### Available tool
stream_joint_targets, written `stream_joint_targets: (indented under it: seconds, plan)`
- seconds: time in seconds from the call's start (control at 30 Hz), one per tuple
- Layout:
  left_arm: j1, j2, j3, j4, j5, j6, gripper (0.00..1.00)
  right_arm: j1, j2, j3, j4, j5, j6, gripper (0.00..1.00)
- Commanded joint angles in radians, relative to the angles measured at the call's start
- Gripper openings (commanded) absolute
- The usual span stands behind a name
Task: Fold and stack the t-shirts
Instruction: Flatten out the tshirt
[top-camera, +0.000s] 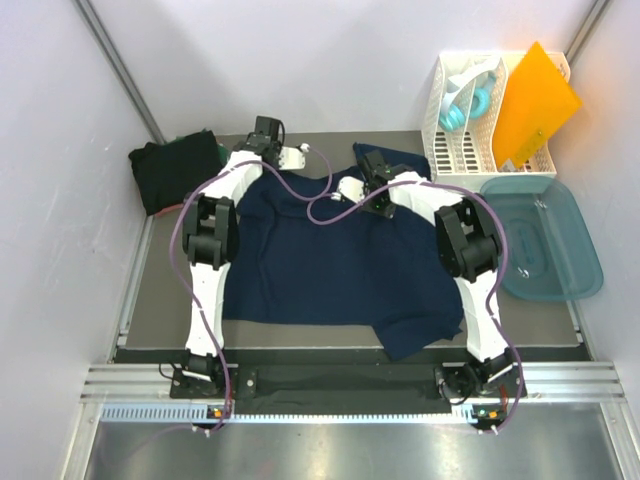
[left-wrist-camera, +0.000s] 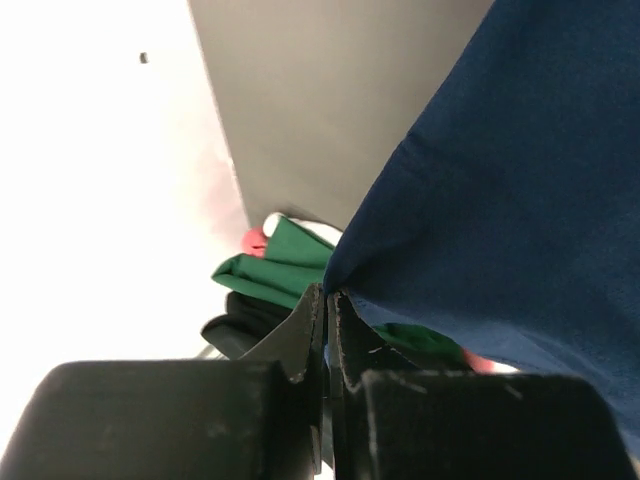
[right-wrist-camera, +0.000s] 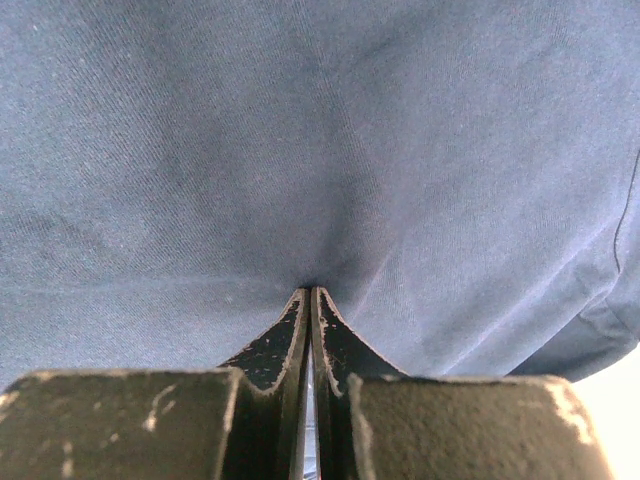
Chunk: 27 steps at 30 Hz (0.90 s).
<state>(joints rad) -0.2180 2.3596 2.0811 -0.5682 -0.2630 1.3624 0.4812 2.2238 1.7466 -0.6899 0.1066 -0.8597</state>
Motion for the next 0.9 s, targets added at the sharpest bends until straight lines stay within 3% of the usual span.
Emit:
stream_joint_targets:
  seconds: [0.0, 0.47, 0.87]
  plan:
    - [0.000, 0.035, 0.076, 0.188, -0.094, 0.040, 0.00, -0.007, -0.038, -0.027, 0.012, -0.048, 0.034, 0.00]
    - [0.011, 0.136, 0.074, 0.326, -0.260, 0.150, 0.00, -0.007, -0.055, -0.050, 0.012, -0.048, 0.071, 0.00]
    - [0.034, 0.178, 0.091, 0.271, -0.349, 0.204, 0.00, -0.007, -0.072, -0.076, 0.021, -0.041, 0.087, 0.01]
